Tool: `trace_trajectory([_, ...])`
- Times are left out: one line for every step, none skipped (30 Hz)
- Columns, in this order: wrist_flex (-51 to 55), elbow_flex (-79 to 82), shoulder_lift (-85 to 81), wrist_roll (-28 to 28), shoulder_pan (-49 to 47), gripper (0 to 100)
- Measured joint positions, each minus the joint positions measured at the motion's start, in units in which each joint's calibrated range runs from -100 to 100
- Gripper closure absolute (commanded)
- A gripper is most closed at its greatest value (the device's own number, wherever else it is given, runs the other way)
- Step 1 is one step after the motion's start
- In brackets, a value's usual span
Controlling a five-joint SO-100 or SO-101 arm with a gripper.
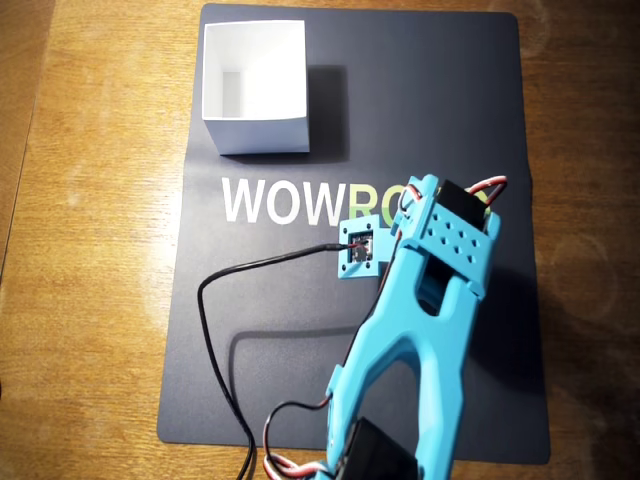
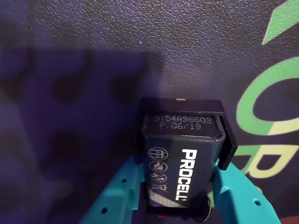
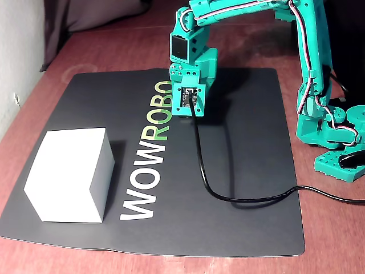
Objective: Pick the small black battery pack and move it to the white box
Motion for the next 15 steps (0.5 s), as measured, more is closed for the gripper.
trace_trajectory([0.2,0.0,0.0,0.0,0.0,92])
trace_trajectory([0.3,0.0,0.1,0.0,0.0,92])
trace_trajectory([0.3,0.0,0.1,0.0,0.0,92])
trace_trajectory([0.3,0.0,0.1,0.0,0.0,92])
trace_trajectory([0.3,0.0,0.1,0.0,0.0,92])
trace_trajectory([0.3,0.0,0.2,0.0,0.0,92])
trace_trajectory([0.3,0.0,0.2,0.0,0.0,92])
trace_trajectory([0.3,0.0,0.3,0.0,0.0,92])
trace_trajectory([0.3,0.0,0.3,0.0,0.0,92])
trace_trajectory([0.3,-0.1,0.7,0.0,0.0,92])
trace_trajectory([0.3,-0.2,0.9,0.0,0.0,92])
trace_trajectory([0.3,-0.2,1.3,0.0,0.0,92])
trace_trajectory([0.4,-0.8,1.8,0.0,0.0,92])
trace_trajectory([0.4,-0.8,1.8,0.0,0.0,92])
trace_trajectory([0.4,-0.8,1.8,0.0,0.0,92])
